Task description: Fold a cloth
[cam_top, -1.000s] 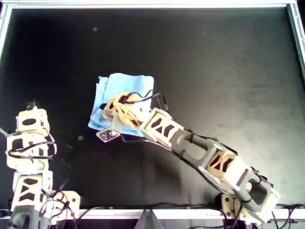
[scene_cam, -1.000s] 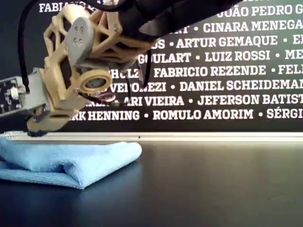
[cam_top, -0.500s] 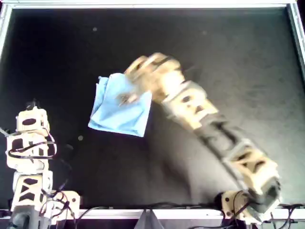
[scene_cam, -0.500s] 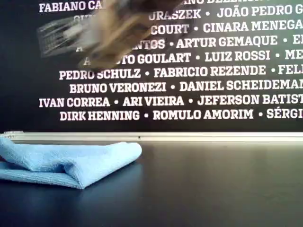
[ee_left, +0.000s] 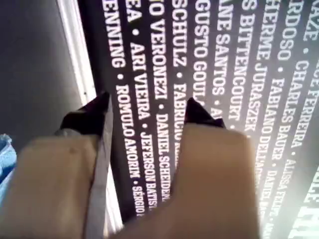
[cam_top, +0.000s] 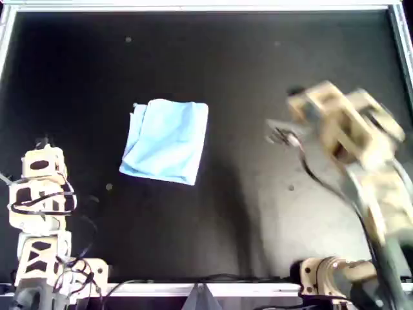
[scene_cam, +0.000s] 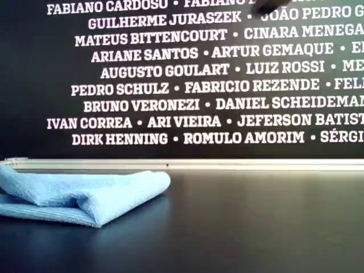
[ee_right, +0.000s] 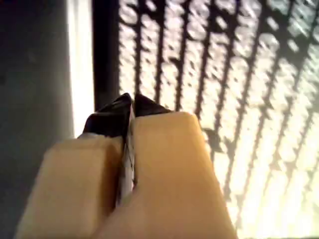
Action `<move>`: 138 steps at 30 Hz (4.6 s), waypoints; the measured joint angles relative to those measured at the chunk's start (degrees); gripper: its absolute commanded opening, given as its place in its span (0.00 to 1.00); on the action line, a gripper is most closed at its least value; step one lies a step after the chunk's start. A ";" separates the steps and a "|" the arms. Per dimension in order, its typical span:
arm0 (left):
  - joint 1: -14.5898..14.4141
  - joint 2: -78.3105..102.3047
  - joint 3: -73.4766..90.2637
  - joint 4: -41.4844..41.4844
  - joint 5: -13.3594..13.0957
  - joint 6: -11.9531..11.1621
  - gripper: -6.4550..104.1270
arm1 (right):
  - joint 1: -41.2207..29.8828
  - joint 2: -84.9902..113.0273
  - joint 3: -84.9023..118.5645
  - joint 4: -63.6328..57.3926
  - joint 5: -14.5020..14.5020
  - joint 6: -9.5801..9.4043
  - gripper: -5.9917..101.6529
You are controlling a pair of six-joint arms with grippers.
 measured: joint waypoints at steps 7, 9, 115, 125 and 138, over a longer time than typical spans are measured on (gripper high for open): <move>0.00 0.00 0.00 0.00 0.00 0.00 0.53 | -7.91 30.41 21.71 0.00 0.53 0.00 0.06; 0.00 0.00 0.00 0.00 0.00 0.00 0.53 | -9.58 37.71 28.21 0.00 1.23 0.00 0.06; 0.00 10.90 0.00 63.28 -0.35 0.00 0.53 | -22.59 43.95 59.33 18.19 11.51 -0.18 0.05; 0.00 10.90 0.00 63.37 -0.35 0.00 0.53 | -22.59 43.95 59.33 18.19 11.51 -0.18 0.05; 0.00 10.90 0.00 63.37 -0.35 0.00 0.53 | -22.59 43.95 59.33 18.19 11.51 -0.18 0.05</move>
